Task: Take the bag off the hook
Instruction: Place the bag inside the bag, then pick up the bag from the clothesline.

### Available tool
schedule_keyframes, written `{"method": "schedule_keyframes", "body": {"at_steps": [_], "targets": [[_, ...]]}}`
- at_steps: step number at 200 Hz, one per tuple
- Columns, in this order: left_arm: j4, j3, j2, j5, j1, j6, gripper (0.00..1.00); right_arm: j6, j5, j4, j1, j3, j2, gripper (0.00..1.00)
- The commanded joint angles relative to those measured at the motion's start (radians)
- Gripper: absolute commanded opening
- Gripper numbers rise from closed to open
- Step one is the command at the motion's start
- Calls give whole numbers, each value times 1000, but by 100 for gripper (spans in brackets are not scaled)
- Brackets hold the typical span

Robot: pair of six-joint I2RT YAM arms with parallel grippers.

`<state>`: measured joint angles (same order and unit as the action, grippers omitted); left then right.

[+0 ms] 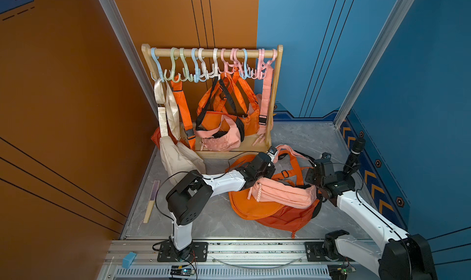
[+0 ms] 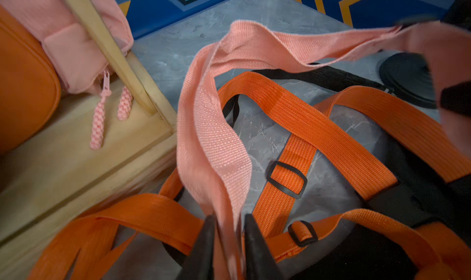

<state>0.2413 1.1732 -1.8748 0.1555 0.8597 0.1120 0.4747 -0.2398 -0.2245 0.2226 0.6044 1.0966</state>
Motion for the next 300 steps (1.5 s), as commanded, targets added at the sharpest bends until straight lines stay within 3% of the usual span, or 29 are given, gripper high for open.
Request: {"method": "schedule_keyframes", "body": {"at_steps": [1,30,62,80,89,93,105,148,203,257,277,300], "targets": [[31,25,-15,-15,-18,15,43,10,43,61,-18,-19,30,25],[43,8,-8,-10,-30,34,57,3,63,60,-31,-5,53,47],[64,-24,56,9,-34,36,71,-17,92,14,-35,42,24,89],[74,-53,120,32,-34,35,81,-28,103,-15,-29,73,-14,100],[78,-69,156,44,-33,36,85,-33,101,-31,-22,91,-33,100],[79,-76,173,50,-31,37,94,-36,101,-41,-17,102,-42,100],[78,-101,228,70,-33,38,100,-45,95,-69,1,134,-64,100],[78,-236,448,142,-51,80,98,-124,14,-189,138,295,-82,100],[24,-372,724,255,-63,139,98,-233,-51,-345,302,579,24,100],[-168,-440,1022,355,-80,154,98,-309,4,-405,403,845,197,100],[-292,-451,1133,371,-121,172,98,-334,25,-419,440,942,283,93],[-408,-471,1253,371,-187,188,98,-367,64,-451,472,1068,394,73]]}}
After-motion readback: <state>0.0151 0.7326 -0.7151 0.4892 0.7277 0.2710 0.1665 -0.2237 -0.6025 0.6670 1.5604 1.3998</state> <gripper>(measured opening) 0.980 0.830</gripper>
